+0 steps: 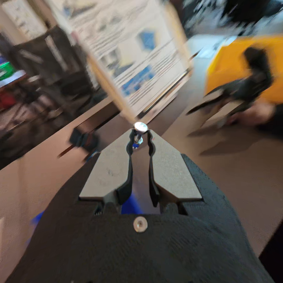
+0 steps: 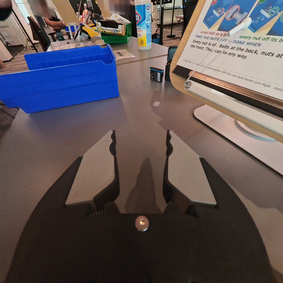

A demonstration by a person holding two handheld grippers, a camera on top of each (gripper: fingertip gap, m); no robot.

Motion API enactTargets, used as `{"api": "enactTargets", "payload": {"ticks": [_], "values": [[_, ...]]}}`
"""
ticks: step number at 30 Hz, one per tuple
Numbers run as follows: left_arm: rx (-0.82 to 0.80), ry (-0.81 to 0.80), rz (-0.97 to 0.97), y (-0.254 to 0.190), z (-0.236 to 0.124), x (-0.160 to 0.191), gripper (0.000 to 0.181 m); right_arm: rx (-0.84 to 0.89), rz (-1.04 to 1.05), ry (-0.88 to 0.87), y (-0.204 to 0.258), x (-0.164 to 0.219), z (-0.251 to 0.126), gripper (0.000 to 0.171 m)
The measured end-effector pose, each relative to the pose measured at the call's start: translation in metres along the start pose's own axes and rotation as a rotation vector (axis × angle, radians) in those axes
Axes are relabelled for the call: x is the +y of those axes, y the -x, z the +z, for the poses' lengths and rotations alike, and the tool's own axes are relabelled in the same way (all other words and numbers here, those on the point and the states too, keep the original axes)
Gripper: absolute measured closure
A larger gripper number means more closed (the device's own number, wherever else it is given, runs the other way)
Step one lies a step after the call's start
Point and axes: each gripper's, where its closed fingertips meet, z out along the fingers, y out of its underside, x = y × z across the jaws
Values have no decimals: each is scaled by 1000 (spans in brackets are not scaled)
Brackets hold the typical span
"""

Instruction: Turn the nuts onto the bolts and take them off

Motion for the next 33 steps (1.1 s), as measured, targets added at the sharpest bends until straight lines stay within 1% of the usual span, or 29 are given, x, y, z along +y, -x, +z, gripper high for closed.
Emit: {"api": "enactTargets", "payload": {"ticks": [2,3,6,9,12,14,18,21,23,26,30,33], "values": [[154,-157,-52,-60,27,-24,167,-4,-17,3,2,1,-2,105],[199,-204,-72,-83,44,-29,167,-4,-33,5,3,2,-4,105],[252,-250,-114,-125,102,-20,167,30,-62,1,-4,2,-11,105],[369,-312,-191,-145,140,-12,167,61,-58,-17,-13,0,-17,105],[409,-289,-273,-140,171,2,167,49,-34,-31,-14,-3,-18,104],[457,-291,-301,-140,185,8,167,46,-29,-22,-17,-1,-15,105],[453,-297,-228,-142,200,19,167,35,-19,-24,-25,-3,-6,106],[511,-332,-328,-139,196,15,167,38,-40,-37,-30,-6,-2,106],[506,-363,-382,-131,191,15,167,51,-52,-53,-35,-9,-1,104],[490,-343,-442,-124,189,21,167,32,-32,-53,-34,-9,1,104],[547,-375,-500,-129,182,11,167,20,-6,-76,-32,-12,0,110],[552,-377,-482,-136,181,10,167,1,4,-97,-28,-15,-2,110]]}}
